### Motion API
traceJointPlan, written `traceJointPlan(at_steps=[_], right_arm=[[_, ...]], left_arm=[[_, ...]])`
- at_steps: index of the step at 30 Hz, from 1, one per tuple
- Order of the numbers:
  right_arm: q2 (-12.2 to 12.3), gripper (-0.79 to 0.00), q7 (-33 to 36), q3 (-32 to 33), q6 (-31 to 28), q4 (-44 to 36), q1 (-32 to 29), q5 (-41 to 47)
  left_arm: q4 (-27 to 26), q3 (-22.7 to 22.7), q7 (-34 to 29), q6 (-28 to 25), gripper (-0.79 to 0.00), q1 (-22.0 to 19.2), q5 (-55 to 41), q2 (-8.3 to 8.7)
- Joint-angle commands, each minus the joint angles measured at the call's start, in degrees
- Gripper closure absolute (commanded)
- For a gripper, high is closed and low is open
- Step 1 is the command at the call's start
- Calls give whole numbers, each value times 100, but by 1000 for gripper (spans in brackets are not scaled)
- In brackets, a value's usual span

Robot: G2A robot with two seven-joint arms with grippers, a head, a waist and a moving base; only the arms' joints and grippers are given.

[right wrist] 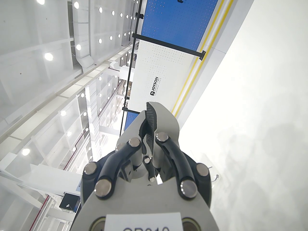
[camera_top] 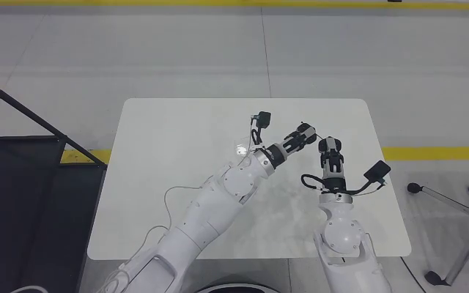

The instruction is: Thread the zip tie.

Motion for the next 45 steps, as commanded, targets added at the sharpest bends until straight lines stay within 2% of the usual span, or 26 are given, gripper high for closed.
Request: traceJointPlan(at_steps=[1, 6, 13, 18, 19, 20, 21, 22, 23, 24, 31, 35, 39, 45], right_arm=[[-5, 0, 5, 4, -2, 3, 0, -3], [-18, 0, 21, 13, 10, 14, 7, -10], [-37, 0, 30, 21, 28, 24, 15, -35], [-50, 0, 36, 25, 29, 25, 14, -46], [-53, -46, 33, 27, 29, 25, 13, -46], [-56, -129, 28, 27, 29, 23, 12, -43], [-59, -299, 28, 27, 30, 21, 11, -46], [-63, -391, 19, 29, 33, 17, 9, -42], [-66, -653, 14, 30, 37, 10, 7, -41], [-69, -782, 8, 32, 43, 2, 5, -39], [-51, -785, 191, 164, -23, -162, 50, -295], [16, -785, 871, 230, -109, -301, 182, -947], [84, -785, 1763, 186, -30, -439, 380, -1626], [128, -785, 2562, 7, 155, -494, 718, -2261]], left_arm=[[5, -11, 2, -5, -31, 2, 5, -5], [24, -44, -19, -5, -43, 1, 6, -17], [42, -86, -49, -13, 0, 5, 13, -31], [51, -117, -64, -11, 0, 10, 37, -37], [50, -123, -68, -12, 0, 12, 41, -38], [52, -131, -69, -5, 0, 15, 51, -38], [47, -141, -65, -5, 0, 20, 54, -38], [41, -148, -66, -9, 0, 25, 63, -38], [38, -157, -65, -11, 0, 31, 78, -36], [30, -168, -66, -7, 0, 36, 90, -35], [-279, -534, 8, 165, 0, 158, 366, 92], [-848, -960, -263, 532, 0, 454, 675, 276], [-1810, -1522, -656, 1043, 0, 1056, 974, 497], [-3528, -2365, -880, 1751, 0, 2335, 1393, 762]])
